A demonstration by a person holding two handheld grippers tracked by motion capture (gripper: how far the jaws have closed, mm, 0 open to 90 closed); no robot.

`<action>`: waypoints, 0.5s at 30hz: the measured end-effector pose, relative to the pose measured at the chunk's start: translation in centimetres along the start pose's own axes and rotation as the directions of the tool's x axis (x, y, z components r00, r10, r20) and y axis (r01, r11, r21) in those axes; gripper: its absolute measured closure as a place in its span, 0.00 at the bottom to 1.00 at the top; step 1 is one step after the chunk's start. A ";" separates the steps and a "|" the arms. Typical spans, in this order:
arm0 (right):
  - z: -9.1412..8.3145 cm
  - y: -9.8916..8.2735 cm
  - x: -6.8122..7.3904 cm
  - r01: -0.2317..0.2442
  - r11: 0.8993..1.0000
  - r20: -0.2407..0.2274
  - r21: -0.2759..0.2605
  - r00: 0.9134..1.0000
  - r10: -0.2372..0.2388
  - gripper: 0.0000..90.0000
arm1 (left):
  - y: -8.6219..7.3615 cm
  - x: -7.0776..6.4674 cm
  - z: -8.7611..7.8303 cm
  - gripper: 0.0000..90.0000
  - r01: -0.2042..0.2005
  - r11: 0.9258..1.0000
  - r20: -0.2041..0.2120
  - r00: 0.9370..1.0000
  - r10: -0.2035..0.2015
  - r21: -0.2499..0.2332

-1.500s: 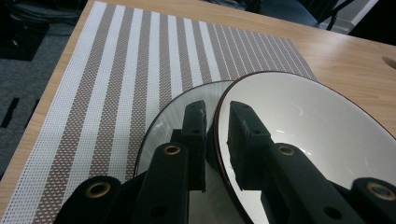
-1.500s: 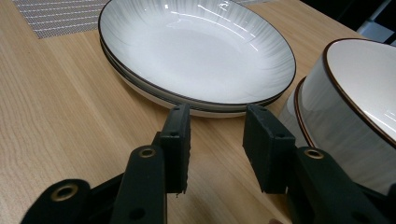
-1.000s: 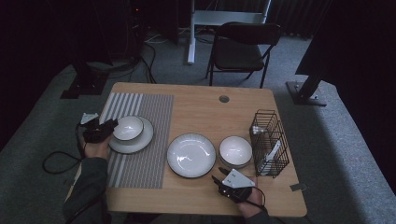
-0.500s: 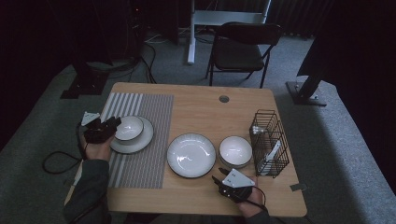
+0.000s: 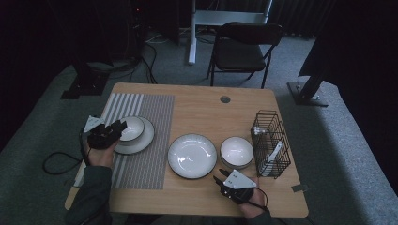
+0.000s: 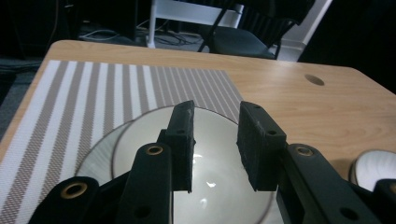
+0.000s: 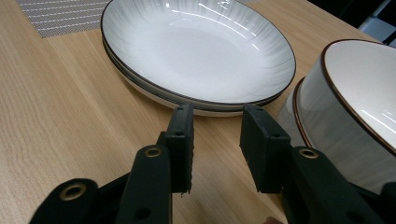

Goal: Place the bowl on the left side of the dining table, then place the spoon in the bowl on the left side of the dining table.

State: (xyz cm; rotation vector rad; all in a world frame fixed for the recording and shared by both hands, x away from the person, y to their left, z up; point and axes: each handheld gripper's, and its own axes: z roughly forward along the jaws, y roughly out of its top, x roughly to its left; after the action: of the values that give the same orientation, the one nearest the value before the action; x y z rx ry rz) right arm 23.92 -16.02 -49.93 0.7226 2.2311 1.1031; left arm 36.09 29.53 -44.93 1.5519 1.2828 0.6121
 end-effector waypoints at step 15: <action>-1.5 1.1 -1.2 -0.049 0.999 0.036 -0.016 0.998 0.049 0.70 | -2.8 -2.8 -1.8 0.69 -0.086 0.996 0.125 0.989 0.082 0.024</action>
State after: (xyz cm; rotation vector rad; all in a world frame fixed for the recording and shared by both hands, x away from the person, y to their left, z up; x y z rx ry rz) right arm 23.98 -17.03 -47.97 0.7888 2.1823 1.1203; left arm 32.47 27.41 -46.18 1.6486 1.1426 0.5434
